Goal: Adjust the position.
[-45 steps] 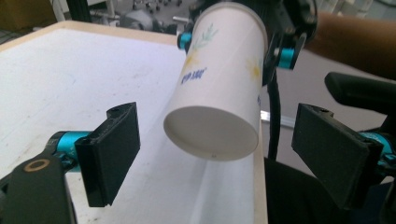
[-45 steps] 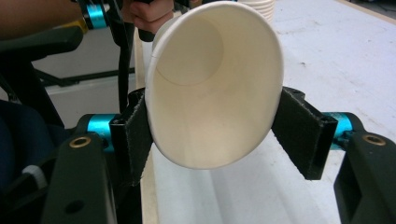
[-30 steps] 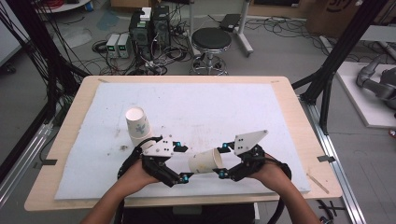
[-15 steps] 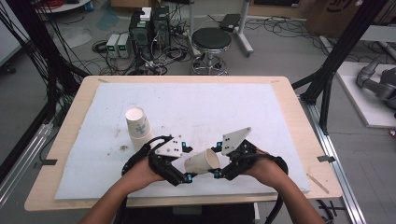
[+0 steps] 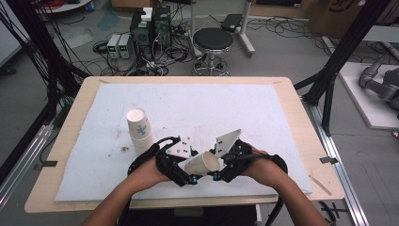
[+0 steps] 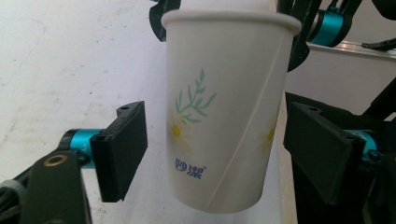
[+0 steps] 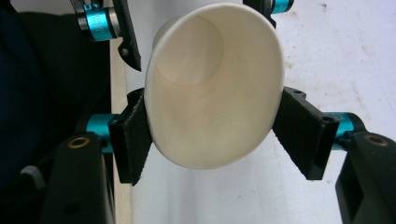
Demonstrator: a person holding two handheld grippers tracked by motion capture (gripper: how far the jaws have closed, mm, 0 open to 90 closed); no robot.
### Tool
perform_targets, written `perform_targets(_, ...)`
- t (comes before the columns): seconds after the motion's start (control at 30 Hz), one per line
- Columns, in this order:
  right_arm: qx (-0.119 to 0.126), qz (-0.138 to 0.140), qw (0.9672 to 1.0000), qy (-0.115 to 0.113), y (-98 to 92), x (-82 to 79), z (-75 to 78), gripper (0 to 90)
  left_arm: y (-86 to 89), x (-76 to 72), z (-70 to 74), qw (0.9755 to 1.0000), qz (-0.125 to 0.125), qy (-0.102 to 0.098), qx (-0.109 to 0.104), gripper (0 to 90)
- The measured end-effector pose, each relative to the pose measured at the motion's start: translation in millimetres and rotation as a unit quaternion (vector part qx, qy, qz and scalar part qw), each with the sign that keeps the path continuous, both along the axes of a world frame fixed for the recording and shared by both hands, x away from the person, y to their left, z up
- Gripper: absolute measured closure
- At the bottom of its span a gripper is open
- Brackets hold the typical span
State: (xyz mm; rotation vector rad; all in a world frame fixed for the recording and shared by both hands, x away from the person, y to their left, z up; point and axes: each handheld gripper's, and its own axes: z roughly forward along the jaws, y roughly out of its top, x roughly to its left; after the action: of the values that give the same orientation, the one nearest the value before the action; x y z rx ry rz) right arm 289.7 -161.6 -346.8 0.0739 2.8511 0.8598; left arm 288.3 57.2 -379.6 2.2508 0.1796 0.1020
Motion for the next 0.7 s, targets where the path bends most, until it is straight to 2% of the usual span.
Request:
perform_targets(0.07,-0.004,0.002,1.0000,0.002,1.1,-0.3,-0.7,32.1,-1.5,0.4,-0.9,1.0000,-0.004,0.000,0.008,25.3)
perform_targets(0.27,-0.014,0.008,0.9999,0.002,4.6,-2.1,-0.7,32.1,-5.4,0.9,-4.6,0.9998,-0.014,0.005,0.014,28.9)
perform_targets(0.47,-0.022,0.012,0.9997,0.000,8.8,-3.1,-1.4,32.1,-8.2,-0.3,-7.9,0.9994,-0.026,-0.001,0.021,35.2)
perform_targets(0.6,-0.018,0.015,0.9997,0.003,9.7,-2.8,-2.3,32.1,-5.9,-1.0,-13.0,0.9997,-0.022,0.007,0.003,35.7)
perform_targets(0.7,-0.009,0.010,0.9998,0.014,8.9,-1.6,-4.3,30.9,-4.0,-1.5,-15.8,0.9997,-0.019,0.013,-0.007,35.5)
